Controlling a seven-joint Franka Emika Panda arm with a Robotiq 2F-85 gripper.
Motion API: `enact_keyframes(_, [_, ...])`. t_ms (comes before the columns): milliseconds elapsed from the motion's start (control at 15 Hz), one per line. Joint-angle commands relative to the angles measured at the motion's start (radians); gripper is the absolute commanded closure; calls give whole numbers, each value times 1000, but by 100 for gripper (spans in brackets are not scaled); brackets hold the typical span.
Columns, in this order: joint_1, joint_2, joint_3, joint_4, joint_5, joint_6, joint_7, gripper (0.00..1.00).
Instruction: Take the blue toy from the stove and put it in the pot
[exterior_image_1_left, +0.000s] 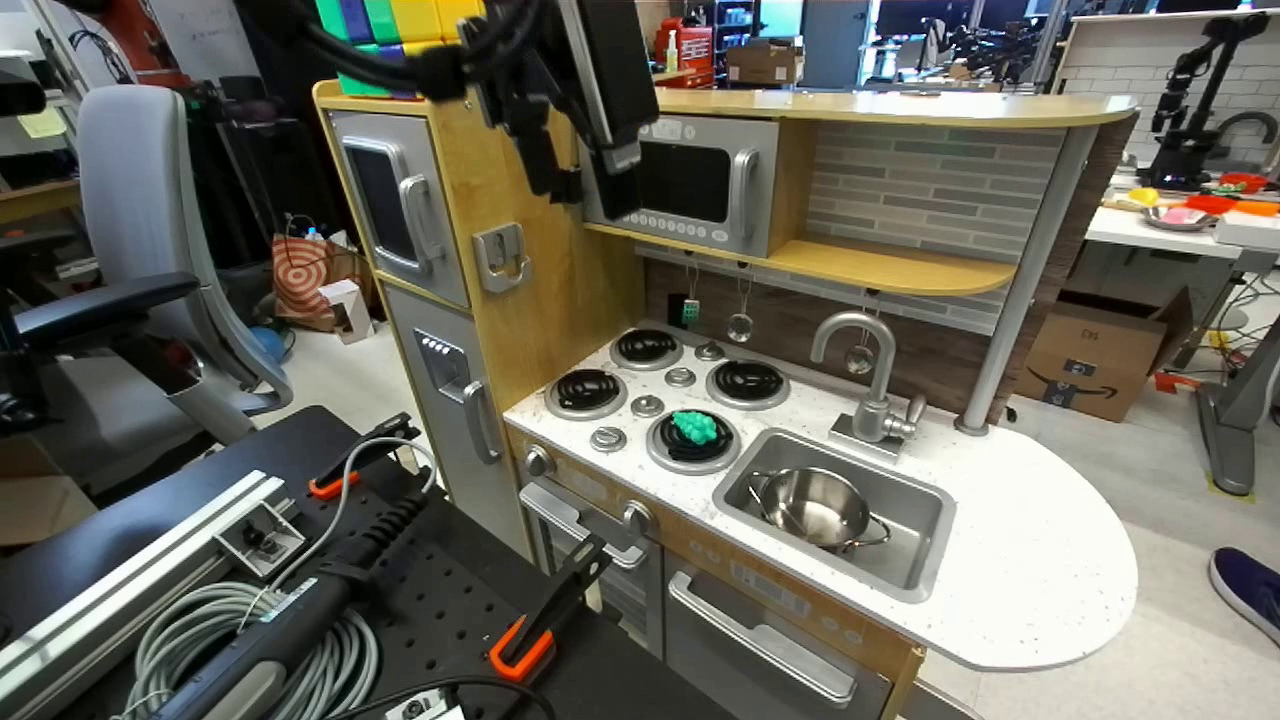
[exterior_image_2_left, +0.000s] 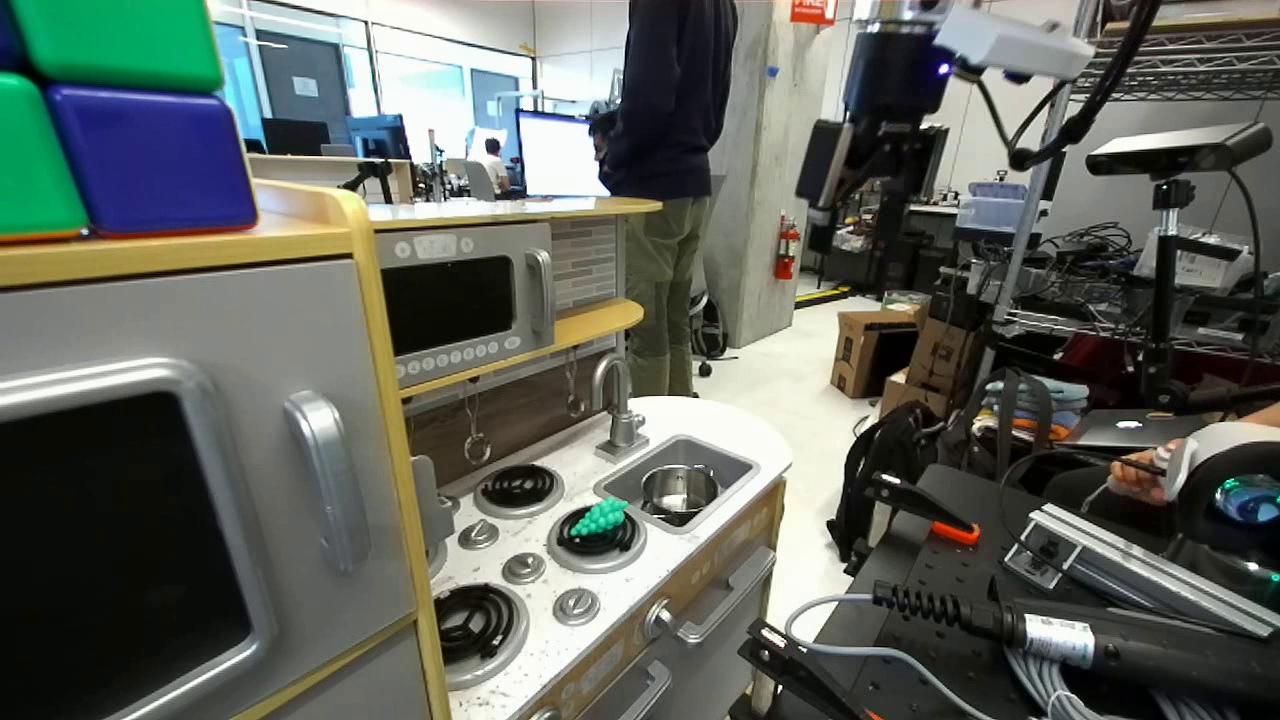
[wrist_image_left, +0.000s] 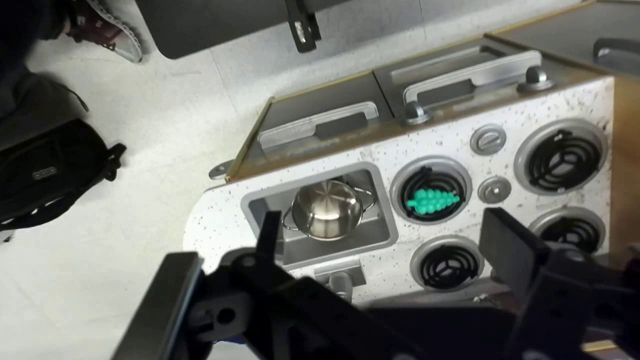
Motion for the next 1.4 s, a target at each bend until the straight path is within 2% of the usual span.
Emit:
enact_keyframes(0, [-59,259,100,116,-93,159,248,0])
enact_keyframes(67, [-68,323,117,159,-146,165,329,0])
enact_keyframes(200, [-39,451,113,271,-230,125,440,0])
enact_keyframes(267, [-11,454,94,295,-237,74,443,0])
enact_keyframes(333, [3,370,67,190,-195,133,389,0])
enact_keyframes(467, [21,443,55,256,-204,121,410,0])
enact_keyframes(667, [24,461,53,282,-203,105,410,0])
enact_keyframes(733, [23,467,48,279,-209,127,351,0])
enact_keyframes(800, [24,485,40,269,-222,216,277,0])
enact_keyframes(933, [36,541,18,305,-285,196,215,0])
enact_keyframes(1067, [40,614,-1,347,-302,219,114,0])
enact_keyframes(1333, [51,760,-11,452,-275,262,-101,0])
